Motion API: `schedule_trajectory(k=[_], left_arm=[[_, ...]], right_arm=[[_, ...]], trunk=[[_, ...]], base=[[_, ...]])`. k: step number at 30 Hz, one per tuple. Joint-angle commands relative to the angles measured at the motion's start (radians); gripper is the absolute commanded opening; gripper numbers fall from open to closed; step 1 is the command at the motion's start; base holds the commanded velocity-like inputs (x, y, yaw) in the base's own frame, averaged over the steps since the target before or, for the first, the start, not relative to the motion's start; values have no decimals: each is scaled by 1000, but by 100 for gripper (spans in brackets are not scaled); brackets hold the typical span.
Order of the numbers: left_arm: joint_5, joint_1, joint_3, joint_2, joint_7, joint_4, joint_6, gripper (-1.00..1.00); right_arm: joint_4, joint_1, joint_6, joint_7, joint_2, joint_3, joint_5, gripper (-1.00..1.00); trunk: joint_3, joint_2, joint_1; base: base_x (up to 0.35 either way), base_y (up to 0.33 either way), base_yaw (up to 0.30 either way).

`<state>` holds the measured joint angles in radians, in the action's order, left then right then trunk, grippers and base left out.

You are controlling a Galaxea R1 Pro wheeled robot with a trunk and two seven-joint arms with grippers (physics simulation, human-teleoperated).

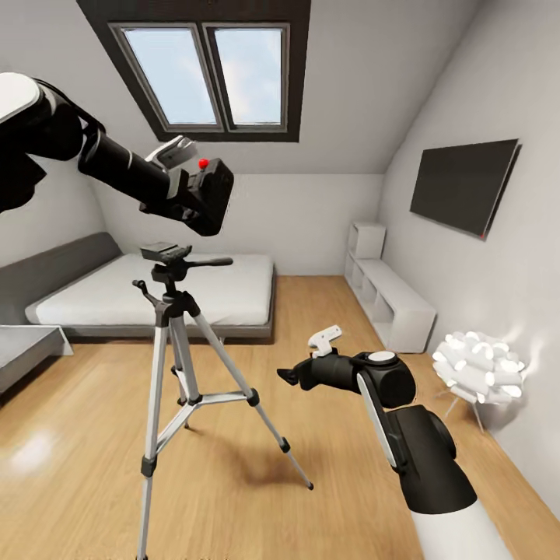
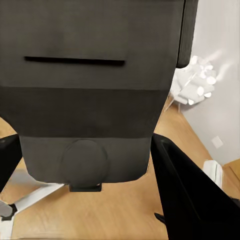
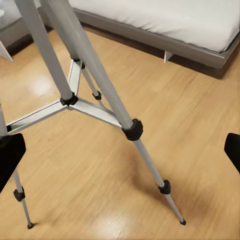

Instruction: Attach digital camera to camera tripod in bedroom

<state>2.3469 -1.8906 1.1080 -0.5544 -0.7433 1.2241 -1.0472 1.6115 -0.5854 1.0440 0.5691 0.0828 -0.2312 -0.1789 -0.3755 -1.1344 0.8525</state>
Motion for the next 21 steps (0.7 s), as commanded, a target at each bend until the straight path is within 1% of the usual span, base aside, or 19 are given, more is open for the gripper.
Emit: schedule_trajectory(k=[1,4,5,6,7,9,10,11,15,16,21], left_arm=[[9,-2,4,-2,-7,6,0,-100],[9,-1,6,-19,-11,30,0,-100],[9,-1,6,-27,-12,35,0,-100],[9,-1,6,-36,-12,40,0,-100],[9,0,6,-55,-13,46,0,-100],[9,1,6,-75,-14,51,0,-100],[9,3,5,-100,-14,54,0,-100],[9,3,5,-100,-14,54,0,-100],[9,5,5,-117,-16,57,0,-100],[9,6,3,-123,-20,58,0,-100],[9,6,0,-128,-37,58,0,-100]], right_arm=[[1,0,3,10,0,0,-11,100],[1,6,3,14,-11,2,-9,100],[1,8,3,15,-19,3,-7,100],[2,11,3,23,-38,3,-4,100],[2,12,3,34,-46,4,-2,100],[3,13,2,70,-58,4,-2,100],[3,15,0,127,-71,5,-6,100],[3,15,0,127,-71,5,-6,100],[3,17,0,171,-83,7,-8,100],[3,17,0,187,-90,8,-7,100],[3,18,0,196,-96,8,-4,100]], trunk=[[2,6,-4],[11,27,-15],[14,34,-19],[17,41,-23],[20,48,-27],[25,62,-35],[25,62,-35],[25,62,-35],[23,62,-35],[22,62,-35],[20,62,-35]], base=[[0,0,295],[0,0,295],[0,0,295],[0,0,295],[0,0,295],[0,0,295],[0,0,295],[0,0,295],[0,0,295],[0,0,295],[0,-46,295]])
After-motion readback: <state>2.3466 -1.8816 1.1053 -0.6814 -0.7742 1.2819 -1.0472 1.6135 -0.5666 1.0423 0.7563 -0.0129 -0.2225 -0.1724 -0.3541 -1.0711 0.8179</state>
